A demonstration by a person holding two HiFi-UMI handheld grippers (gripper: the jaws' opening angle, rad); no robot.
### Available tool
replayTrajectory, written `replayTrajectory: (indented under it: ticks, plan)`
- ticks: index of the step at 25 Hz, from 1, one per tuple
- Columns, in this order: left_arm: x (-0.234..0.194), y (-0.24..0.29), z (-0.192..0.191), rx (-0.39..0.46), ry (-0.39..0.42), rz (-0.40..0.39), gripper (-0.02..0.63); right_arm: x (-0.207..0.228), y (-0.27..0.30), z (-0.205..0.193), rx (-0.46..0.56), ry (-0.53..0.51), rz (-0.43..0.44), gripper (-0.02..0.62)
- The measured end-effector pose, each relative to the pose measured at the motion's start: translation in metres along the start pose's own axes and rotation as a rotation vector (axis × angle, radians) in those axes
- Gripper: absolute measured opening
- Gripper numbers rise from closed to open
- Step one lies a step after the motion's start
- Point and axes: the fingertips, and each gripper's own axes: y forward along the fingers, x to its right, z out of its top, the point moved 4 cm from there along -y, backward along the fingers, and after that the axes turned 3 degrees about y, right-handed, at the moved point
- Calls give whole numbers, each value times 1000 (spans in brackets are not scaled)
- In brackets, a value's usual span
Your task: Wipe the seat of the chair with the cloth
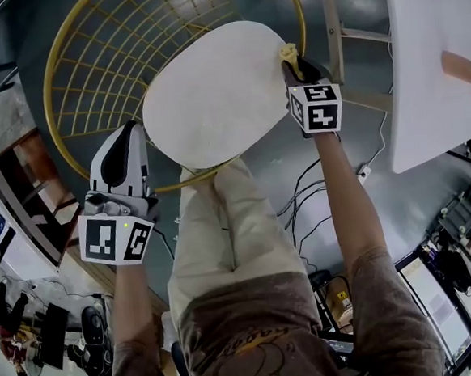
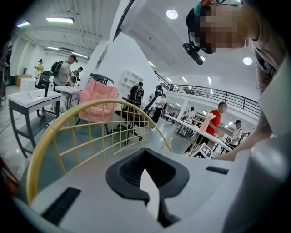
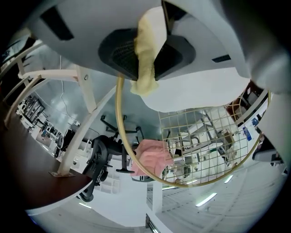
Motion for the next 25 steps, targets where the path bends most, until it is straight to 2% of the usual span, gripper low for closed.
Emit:
replayTrajectory:
  ticks: [7, 12, 18, 25]
  plan:
    - [0, 1, 0, -3, 0, 4, 3, -14, 3, -4, -22, -72, 9, 120]
    - [0, 2, -3, -5, 2, 4, 3, -36, 12, -14, -46, -142, 45, 120]
    - [-2, 0, -5, -10, 4, 9, 3, -65, 21, -23, -82, -135, 92, 120]
    - [0, -1, -5, -14, 22, 7, 3, -109, 27, -33, -106, -83, 230, 120]
